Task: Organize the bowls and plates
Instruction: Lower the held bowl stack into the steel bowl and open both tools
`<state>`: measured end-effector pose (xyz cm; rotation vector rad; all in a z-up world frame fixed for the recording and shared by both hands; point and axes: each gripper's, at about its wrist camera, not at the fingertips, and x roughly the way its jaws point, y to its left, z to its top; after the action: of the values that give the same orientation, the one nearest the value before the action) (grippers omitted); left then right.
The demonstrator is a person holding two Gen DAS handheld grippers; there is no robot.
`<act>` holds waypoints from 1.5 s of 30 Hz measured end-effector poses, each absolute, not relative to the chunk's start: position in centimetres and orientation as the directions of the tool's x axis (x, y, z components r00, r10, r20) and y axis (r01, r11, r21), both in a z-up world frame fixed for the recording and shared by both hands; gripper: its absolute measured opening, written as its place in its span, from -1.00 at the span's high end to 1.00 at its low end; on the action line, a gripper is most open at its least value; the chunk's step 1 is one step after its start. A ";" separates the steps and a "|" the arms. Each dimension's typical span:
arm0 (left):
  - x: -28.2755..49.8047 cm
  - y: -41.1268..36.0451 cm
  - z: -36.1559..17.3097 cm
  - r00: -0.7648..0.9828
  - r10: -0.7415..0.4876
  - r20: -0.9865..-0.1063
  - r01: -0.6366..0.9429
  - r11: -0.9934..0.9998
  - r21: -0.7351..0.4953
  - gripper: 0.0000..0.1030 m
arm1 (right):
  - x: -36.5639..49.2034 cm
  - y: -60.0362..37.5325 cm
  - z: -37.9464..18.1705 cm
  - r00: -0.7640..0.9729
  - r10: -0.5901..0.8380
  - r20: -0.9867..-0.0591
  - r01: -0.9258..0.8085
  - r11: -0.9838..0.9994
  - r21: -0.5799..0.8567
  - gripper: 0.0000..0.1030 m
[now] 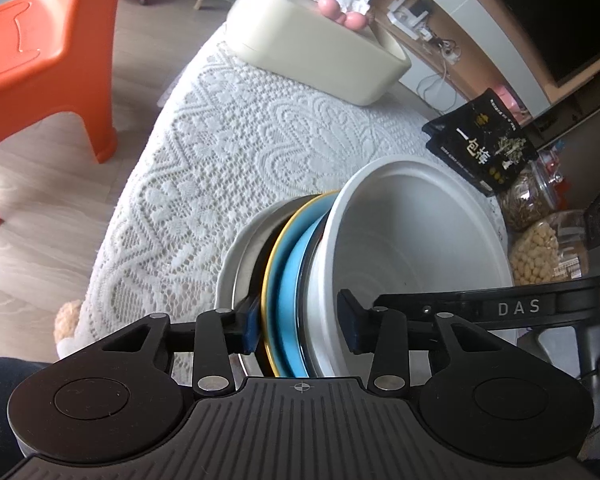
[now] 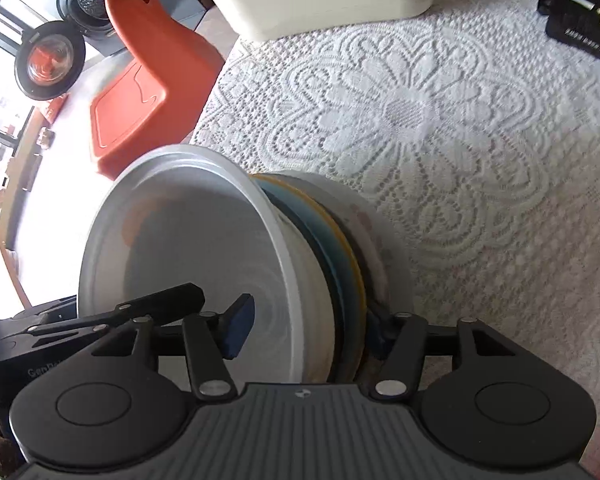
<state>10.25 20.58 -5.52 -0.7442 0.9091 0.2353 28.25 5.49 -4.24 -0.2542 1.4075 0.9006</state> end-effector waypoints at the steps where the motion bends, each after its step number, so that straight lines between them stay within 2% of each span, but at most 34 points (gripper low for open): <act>1: 10.3 20.5 -5.4 0.608 -0.112 -0.786 -0.482 0.735 -0.477 0.17 | 28.1 5.4 -4.0 -0.085 0.387 -0.918 -0.673 0.657 0.339 -0.08; 14: 10.0 20.9 -3.9 0.639 -0.066 -0.767 -0.481 0.744 -0.465 0.16 | 26.5 5.4 0.0 0.050 0.415 -0.908 -0.755 0.611 0.238 -0.15; 21: 9.1 21.2 -3.3 0.655 -0.052 -0.754 -0.499 0.720 -0.483 0.17 | 26.6 4.8 -1.3 0.015 0.407 -0.913 -0.738 0.621 0.265 -0.11; 22: 8.9 21.3 -3.0 0.665 -0.052 -0.745 -0.495 0.715 -0.493 0.20 | 26.4 4.9 -1.4 0.015 0.408 -0.913 -0.739 0.620 0.265 -0.09; 23: 8.6 21.4 -2.6 0.685 -0.057 -0.727 -0.482 0.712 -0.510 0.33 | 26.2 4.9 -1.4 0.014 0.408 -0.913 -0.740 0.618 0.265 -0.09; 32: 8.6 20.8 -1.6 0.706 -0.060 -0.706 -0.448 0.734 -0.510 0.32 | 26.1 4.3 -0.3 0.031 0.435 -0.900 -0.729 0.626 0.277 -0.07; 45: 7.7 21.0 -0.8 0.746 -0.077 -0.662 -0.442 0.685 -0.578 0.34 | 26.1 3.3 0.6 0.049 0.483 -0.874 -0.720 0.624 0.304 -0.06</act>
<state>7.67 20.96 -0.84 -0.8035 0.7153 0.2256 26.06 3.28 0.56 -0.2398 1.2105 0.9295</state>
